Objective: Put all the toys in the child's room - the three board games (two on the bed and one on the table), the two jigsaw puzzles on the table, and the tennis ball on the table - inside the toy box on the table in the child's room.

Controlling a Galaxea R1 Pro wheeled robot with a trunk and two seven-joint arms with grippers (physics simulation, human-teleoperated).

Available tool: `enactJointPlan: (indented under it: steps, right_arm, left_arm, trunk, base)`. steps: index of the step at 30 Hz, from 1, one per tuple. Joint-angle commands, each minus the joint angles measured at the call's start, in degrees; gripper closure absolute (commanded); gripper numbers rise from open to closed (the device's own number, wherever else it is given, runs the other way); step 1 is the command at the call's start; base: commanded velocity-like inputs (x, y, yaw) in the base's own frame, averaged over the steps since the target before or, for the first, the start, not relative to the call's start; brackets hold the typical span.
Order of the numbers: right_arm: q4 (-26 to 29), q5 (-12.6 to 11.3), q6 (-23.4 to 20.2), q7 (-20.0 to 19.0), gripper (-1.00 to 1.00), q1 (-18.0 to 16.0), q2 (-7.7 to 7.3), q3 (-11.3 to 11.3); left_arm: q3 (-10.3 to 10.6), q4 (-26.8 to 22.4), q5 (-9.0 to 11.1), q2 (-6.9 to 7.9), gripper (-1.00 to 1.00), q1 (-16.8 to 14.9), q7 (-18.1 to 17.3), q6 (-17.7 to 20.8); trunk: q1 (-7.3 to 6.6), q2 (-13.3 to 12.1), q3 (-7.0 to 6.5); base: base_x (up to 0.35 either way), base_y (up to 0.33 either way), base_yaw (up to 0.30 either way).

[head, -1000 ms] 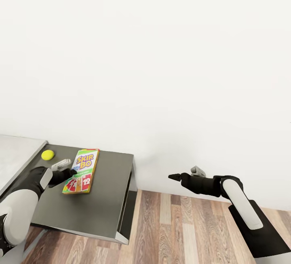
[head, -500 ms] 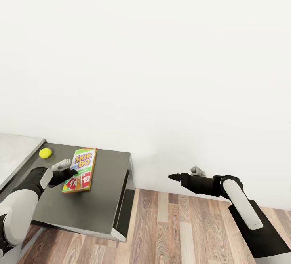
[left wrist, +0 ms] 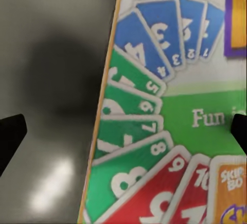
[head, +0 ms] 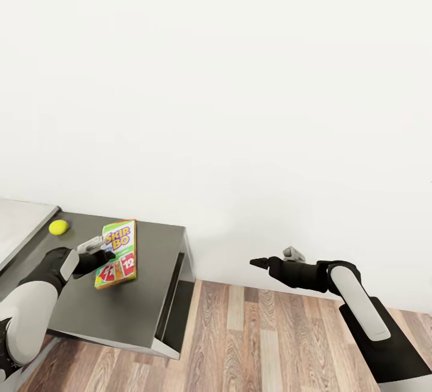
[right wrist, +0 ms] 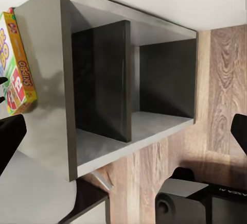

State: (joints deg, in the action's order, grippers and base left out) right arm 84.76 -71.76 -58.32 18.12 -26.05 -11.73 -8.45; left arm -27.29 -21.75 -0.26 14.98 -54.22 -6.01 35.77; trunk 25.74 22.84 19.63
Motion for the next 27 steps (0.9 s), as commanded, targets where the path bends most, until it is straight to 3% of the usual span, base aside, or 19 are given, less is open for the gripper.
enactJointPlan:
  steps: [1, 7, 11, 14, 27]
  right_arm:
    - [0.05, -0.57, -0.04, 0.60, -1.00, -0.05, -0.05, -0.08]
    - [0.05, -0.57, -0.04, 0.58, -1.00, -0.05, -0.05, -0.08]
    - [0.05, -0.57, -0.02, 0.60, -1.00, -0.05, -0.05, -0.08]
    - [0.05, -0.57, 0.02, 0.60, -1.00, -0.05, -0.05, -0.08]
    - [0.05, -0.57, 0.00, 0.60, -1.00, -0.05, -0.05, -0.15]
  left_arm:
    - [-0.27, 1.15, 0.08, -0.11, -1.00, -0.01, -0.24, 0.35]
    - [-0.29, 1.12, 0.08, -0.20, -1.00, -0.01, -0.70, 0.35]
    - [-0.24, 1.14, -0.04, -0.21, -1.00, -0.01, -4.78, 0.35]
    - [-0.22, 1.13, -0.08, -0.21, -1.00, -0.01, -5.93, 0.35]
    - [-0.16, 1.19, -0.12, -0.21, -1.00, -0.01, -6.38, -0.51]
  trunk:
    - [0.05, 0.08, 0.11]
    - [0.05, 0.08, 0.11]
    - [0.05, 0.08, 0.11]
    - [0.05, 0.08, 0.11]
    - [0.05, 0.08, 0.11]
  base:
    - [0.000, -0.047, 0.000]
    - [0.000, -0.158, 0.000]
    - [0.000, -0.032, 0.000]
    - [-0.024, -0.056, 0.000]
    - [-0.078, -0.102, 0.000]
